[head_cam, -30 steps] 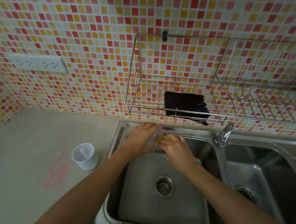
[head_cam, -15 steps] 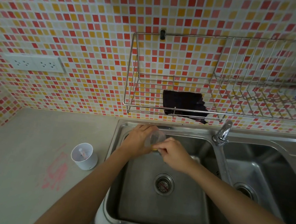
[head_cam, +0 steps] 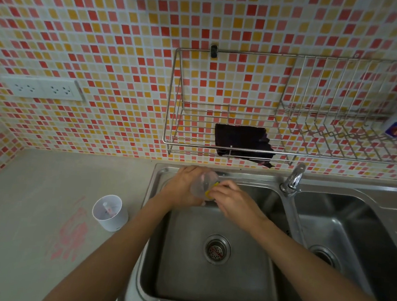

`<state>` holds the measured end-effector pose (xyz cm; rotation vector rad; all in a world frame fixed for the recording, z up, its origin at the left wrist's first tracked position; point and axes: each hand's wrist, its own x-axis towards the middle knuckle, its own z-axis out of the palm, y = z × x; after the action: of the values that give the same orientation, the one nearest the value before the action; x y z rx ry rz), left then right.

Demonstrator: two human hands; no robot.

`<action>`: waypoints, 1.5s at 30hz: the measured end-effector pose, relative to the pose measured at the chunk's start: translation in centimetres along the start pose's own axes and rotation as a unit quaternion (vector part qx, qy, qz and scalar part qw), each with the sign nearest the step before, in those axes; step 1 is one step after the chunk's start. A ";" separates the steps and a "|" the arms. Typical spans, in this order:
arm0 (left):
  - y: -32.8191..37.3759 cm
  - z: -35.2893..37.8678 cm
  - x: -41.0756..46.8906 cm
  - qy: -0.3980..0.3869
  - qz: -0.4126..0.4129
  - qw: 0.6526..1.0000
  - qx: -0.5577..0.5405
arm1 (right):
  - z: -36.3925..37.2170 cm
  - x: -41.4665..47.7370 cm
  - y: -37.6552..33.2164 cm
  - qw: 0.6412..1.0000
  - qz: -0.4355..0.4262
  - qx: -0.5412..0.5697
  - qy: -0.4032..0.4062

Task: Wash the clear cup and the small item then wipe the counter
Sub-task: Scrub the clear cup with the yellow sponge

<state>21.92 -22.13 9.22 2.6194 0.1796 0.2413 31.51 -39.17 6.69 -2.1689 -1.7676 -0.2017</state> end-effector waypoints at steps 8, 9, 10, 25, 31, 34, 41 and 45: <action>0.0 0.5 -0.5 0.063 -0.039 0.996 -0.051 | -1.6 0.8 -0.6 0.998 -0.008 0.058 0.019; 0.0 0.6 -0.5 0.078 -0.038 0.995 -0.050 | -1.9 0.8 -0.8 0.997 0.002 0.075 0.014; 0.0 0.6 -0.5 0.087 -0.032 0.995 -0.045 | -2.2 0.9 -0.9 0.996 0.021 0.091 0.006; 0.0 0.3 -0.2 0.056 0.028 0.997 0.042 | -0.5 0.8 -2.3 0.989 0.115 0.087 -0.028; 0.2 0.3 -0.4 0.044 0.037 0.998 0.033 | -0.9 0.7 -1.5 0.992 0.050 -0.111 -0.026; 0.2 -0.3 -0.4 0.031 0.019 0.999 0.033 | -0.5 0.6 -1.7 0.997 0.067 -0.041 -0.002; -0.1 0.1 -0.7 0.009 0.000 0.999 0.040 | -1.3 0.3 -1.3 0.997 0.045 0.060 -0.020; 0.3 -0.6 -0.3 0.004 0.004 1.000 0.029 | -2.0 0.0 -0.3 0.998 0.001 -0.054 0.016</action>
<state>21.57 -22.16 9.84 2.6771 0.1820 0.2528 31.40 -39.83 8.59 -2.2298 -1.7752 -0.3368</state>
